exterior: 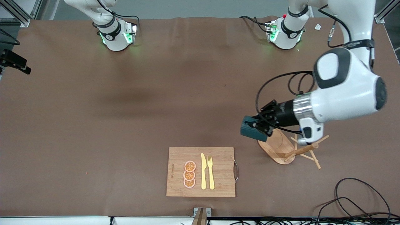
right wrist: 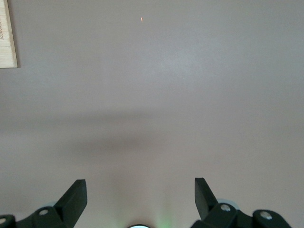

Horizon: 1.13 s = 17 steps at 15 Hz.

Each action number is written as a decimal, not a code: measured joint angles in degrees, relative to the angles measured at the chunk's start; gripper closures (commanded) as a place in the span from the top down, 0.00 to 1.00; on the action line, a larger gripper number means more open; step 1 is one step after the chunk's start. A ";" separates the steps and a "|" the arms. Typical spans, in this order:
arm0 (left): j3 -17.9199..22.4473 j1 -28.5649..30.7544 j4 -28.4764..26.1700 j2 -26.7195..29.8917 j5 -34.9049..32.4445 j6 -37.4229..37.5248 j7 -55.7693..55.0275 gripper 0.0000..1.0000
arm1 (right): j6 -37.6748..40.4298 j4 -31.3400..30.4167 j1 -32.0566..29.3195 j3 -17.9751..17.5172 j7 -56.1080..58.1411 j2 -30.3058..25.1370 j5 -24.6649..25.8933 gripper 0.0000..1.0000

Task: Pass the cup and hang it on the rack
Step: 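Carry the mug by its handle with the left gripper to the rack, then slide the mug handle onto a rack peg with the left gripper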

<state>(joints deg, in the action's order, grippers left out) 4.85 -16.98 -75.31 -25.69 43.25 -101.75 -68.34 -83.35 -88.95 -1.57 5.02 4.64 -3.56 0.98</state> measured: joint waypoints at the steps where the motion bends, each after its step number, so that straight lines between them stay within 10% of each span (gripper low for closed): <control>1: 0.01 1.82 -0.13 -0.06 2.57 1.19 0.66 0.00 | 0.01 -0.01 0.00 0.00 0.00 0.00 0.00 1.00; 17: -0.09 10.99 -1.14 -5.71 12.82 8.59 5.19 0.00 | 0.04 -0.10 0.00 0.00 0.05 0.00 0.00 1.00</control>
<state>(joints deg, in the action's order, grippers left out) 4.76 -5.99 -76.45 -31.40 56.07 -93.17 -63.15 -83.31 -89.05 -1.57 5.02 4.69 -3.55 0.98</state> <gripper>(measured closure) 0.789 0.000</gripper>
